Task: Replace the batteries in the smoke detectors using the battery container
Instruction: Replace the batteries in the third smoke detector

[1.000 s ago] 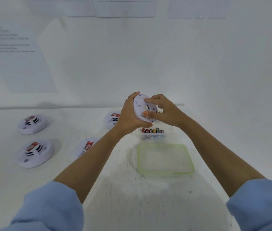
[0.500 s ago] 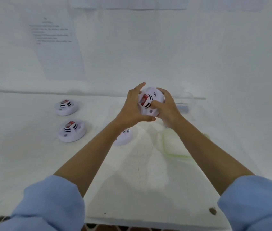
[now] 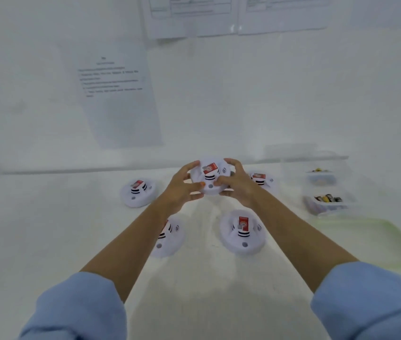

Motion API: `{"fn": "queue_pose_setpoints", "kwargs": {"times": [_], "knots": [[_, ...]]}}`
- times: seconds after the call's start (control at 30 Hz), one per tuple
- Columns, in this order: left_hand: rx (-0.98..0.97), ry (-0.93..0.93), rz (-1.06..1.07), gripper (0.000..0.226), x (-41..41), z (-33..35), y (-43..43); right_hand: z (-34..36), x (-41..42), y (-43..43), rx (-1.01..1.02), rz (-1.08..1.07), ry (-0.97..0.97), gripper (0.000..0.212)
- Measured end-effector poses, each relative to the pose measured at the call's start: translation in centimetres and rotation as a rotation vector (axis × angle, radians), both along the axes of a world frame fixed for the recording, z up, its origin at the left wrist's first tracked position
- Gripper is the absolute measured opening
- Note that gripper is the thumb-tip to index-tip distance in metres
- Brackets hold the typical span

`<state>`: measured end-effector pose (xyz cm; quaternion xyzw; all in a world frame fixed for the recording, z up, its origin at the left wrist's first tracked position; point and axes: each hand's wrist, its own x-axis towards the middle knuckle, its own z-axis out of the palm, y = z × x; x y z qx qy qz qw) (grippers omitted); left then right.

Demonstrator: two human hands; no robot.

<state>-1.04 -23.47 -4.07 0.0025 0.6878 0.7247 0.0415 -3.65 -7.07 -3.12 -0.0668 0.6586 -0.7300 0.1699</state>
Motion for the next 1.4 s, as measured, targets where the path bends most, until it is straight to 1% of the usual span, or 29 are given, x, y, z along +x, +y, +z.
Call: {"fn": "queue_pose_setpoints", "kwargs": {"times": [0.07, 0.13, 0.37, 0.53, 0.67, 1.4], "knots": [[0.004, -0.006, -0.018, 0.054, -0.8, -0.4, -1.3, -0.7, -0.7, -1.3, 0.038, -0.013, 0.006, 0.073], [-0.003, -0.017, -0.032, 0.056, -1.7, -0.9, -2.3, -1.3, -1.2, -2.5, 0.049, -0.047, 0.022, 0.076], [-0.012, -0.046, -0.06, 0.063, -3.9, -2.8, -3.1, -2.4, -2.4, -3.3, 0.182, -0.086, 0.1, 0.075], [-0.021, -0.045, -0.042, 0.064, -4.6, -3.7, -3.1, -3.5, -3.1, -3.5, 0.273, -0.096, 0.147, 0.076], [-0.058, -0.027, -0.042, 0.064, -5.0, -3.9, -3.4, -3.8, -3.4, -3.7, 0.297, -0.09, 0.166, 0.073], [-0.125, -0.022, -0.053, 0.063, -5.8, -4.3, -3.7, -4.2, -4.3, -3.6, 0.351, -0.034, 0.166, 0.077]]}}
